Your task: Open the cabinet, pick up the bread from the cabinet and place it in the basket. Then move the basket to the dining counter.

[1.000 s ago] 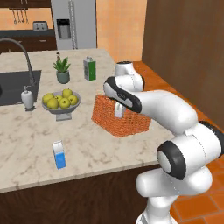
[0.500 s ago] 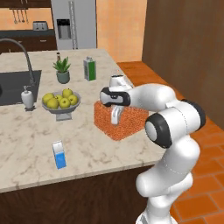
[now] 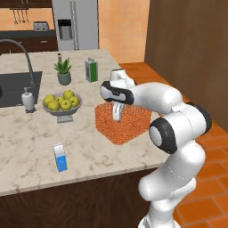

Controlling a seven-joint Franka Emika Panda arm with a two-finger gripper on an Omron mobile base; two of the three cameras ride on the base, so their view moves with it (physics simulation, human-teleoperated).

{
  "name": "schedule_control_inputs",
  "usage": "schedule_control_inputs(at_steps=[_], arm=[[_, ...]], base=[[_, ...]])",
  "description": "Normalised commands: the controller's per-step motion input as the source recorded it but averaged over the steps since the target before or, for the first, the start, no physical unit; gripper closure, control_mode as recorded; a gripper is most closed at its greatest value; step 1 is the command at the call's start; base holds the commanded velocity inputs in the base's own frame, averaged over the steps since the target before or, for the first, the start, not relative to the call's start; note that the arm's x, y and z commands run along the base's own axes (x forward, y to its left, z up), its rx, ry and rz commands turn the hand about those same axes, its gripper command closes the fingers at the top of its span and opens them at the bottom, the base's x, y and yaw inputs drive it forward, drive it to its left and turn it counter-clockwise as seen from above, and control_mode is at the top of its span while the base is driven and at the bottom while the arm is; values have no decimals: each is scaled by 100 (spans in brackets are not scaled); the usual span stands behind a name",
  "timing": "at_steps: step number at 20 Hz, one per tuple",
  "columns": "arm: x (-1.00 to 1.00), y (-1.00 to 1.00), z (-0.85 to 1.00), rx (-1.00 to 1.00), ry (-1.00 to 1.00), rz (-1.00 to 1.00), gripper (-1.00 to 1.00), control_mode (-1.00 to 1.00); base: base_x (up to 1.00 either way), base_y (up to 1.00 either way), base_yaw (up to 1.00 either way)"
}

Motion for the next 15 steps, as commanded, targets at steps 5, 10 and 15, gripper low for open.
schedule_control_inputs(at_steps=[5, 10, 15], arm=[[-86, 0, 84, 0, -23, 0, -100, -100], [-100, 12, 61, -3, -33, 0, -100, -100], [-100, 14, 72, -3, -28, 0, -100, -100]], base=[[0, 0, 0], [0, 0, 0], [0, 0, 0]])
